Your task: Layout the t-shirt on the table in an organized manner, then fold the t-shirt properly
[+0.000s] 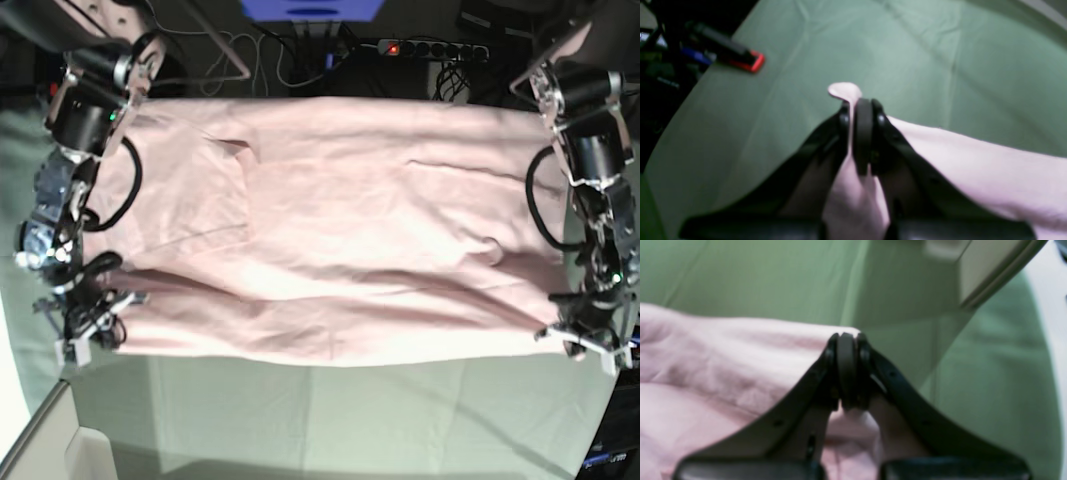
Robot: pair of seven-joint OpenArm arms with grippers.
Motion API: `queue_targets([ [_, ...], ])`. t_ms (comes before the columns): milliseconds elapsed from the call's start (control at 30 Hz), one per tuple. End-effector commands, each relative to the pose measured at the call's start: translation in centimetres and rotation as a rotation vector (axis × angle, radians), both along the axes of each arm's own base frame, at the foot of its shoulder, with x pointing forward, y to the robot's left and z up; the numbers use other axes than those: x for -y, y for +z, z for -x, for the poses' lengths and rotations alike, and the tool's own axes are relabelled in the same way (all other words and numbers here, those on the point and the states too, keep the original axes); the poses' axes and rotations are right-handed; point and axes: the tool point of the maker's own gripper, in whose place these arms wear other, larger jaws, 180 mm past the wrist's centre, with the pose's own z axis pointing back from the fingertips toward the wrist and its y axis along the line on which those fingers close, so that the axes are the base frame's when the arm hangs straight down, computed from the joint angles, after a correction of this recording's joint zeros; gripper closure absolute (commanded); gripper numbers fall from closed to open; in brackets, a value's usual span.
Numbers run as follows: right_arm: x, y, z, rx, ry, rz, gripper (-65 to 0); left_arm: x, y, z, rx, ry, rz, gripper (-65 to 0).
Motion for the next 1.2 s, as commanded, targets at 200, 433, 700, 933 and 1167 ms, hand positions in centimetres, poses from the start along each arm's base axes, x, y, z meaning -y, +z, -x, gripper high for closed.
queue_targets([
  [200, 1.7, 1.4, 1.4, 0.085, -0.019, -0.055, 0.0, -1.1, 0.0, 1.2, 0.014, 0.011, -0.027, 0.0],
  [433, 2.1, 0.2, 5.0, 0.055, -0.016, -0.033, 0.0, -0.6, -0.2, 4.1, 0.019, -0.011, -0.058, 0.0],
  [700, 3.6, -0.8, 8.0, 0.048, -0.026, -0.055, 0.0, 0.1, -2.3, 8.6, -0.007, -0.010, 0.007, 0.0],
  [933, 5.9, -1.7, 10.5, 0.021, -0.088, -0.043, 0.0, 1.0, -2.0, 10.9, 0.001, -0.033, 0.014, 0.0],
  [1167, 4.9, -4.0, 13.0, -0.040, -0.097, -0.072, 0.0, 1.4, -2.3, 12.8, -0.020, -0.050, -0.005, 0.0],
])
